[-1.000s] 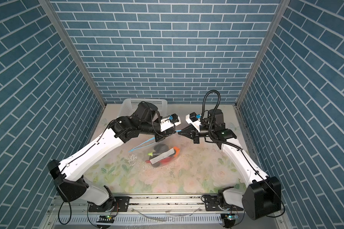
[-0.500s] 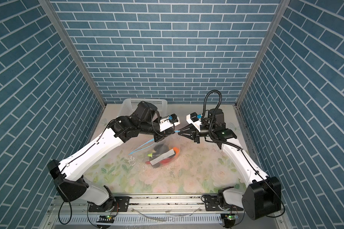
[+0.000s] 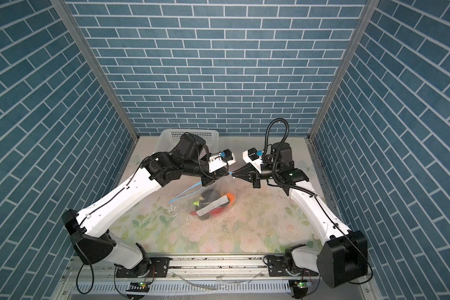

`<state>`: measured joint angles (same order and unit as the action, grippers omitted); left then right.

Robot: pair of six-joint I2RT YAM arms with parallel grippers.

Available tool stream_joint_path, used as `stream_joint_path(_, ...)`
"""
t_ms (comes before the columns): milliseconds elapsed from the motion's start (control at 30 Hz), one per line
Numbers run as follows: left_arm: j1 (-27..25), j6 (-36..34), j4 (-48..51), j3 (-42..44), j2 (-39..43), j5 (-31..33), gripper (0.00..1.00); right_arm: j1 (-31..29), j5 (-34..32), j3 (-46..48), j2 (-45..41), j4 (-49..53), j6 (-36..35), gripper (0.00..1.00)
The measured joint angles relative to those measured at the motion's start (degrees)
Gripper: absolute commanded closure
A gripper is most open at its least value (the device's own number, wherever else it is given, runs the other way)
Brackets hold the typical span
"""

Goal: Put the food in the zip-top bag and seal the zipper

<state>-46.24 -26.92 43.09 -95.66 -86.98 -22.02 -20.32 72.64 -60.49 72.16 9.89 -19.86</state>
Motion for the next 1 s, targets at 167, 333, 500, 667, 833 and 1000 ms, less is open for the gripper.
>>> stream_joint_path(167,0.0,0.0,0.0,0.0,0.0,-0.02,0.88,0.0,-0.02,0.0,0.0,0.0,0.0,1.0)
stream_joint_path(333,0.0,-0.02,-0.02,0.0,0.0,0.07,0.88,0.0,-0.66,-0.46,0.0,0.46,-0.02,1.0)
stream_joint_path(500,0.0,-0.02,-0.04,-0.35,0.0,0.11,0.88,-0.04,-1.77,-1.88,0.02,2.21,-0.15,1.0)
stream_joint_path(667,0.09,0.0,-0.09,-1.07,0.0,0.09,0.88,-0.04,-3.04,-3.8,0.02,4.63,-1.22,1.0)
stream_joint_path(833,0.09,0.0,0.0,-1.42,-0.02,0.09,0.87,-0.15,-4.7,-5.22,-0.15,7.82,-3.08,1.0)
stream_joint_path(1000,0.09,-0.09,0.17,-1.51,-0.02,0.04,0.87,-0.26,-7.21,-5.84,-1.11,9.97,-4.55,1.0)
